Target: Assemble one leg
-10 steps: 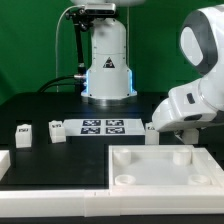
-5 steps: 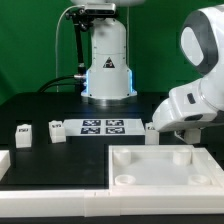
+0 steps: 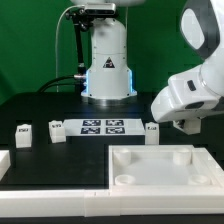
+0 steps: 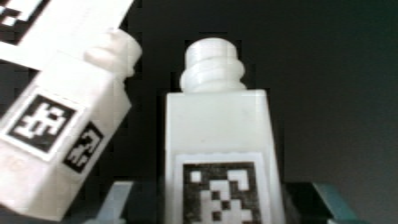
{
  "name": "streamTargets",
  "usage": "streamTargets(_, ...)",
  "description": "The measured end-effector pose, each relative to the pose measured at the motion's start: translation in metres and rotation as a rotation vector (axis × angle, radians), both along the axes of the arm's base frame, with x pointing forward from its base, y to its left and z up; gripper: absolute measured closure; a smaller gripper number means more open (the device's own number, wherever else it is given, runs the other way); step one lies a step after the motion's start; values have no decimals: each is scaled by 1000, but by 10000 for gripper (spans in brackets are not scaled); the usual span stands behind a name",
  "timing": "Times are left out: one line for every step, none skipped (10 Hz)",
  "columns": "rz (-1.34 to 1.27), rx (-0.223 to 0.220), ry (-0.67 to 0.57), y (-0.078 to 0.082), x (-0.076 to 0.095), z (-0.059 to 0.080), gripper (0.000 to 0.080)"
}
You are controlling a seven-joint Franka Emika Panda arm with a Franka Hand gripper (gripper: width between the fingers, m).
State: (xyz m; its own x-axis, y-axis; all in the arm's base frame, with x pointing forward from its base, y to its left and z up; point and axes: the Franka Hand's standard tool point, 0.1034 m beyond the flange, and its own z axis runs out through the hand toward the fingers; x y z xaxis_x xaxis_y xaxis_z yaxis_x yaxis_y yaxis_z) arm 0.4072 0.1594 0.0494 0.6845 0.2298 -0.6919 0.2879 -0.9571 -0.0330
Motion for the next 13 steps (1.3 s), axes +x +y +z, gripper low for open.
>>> streamTargets(4,10,-11,-1,9,6,509)
streamTargets(11,25,-30,-1,14,8,509)
streamTargets(14,24,-25,0,12,6,509)
streamTargets(9,43,-81,3,19,3,509)
streamTargets(-1,84,-218,5,28,2,509)
streamTargets(-2,112,-328,3,23,4,509)
streamTargets(-4,133,-395,4,23,4,509)
streamTargets(-12,178,-521,8,30,3,509)
streamTargets(-15,212,-622,6,29,5,509)
streamTargets(-18,228,-691,-3,34,15,509)
streamTargets(-34,234,-763,-13,41,30,509)
streamTargets(-39,238,-812,-21,45,42,509)
streamTargets(-12,267,-902,-30,57,56,509)
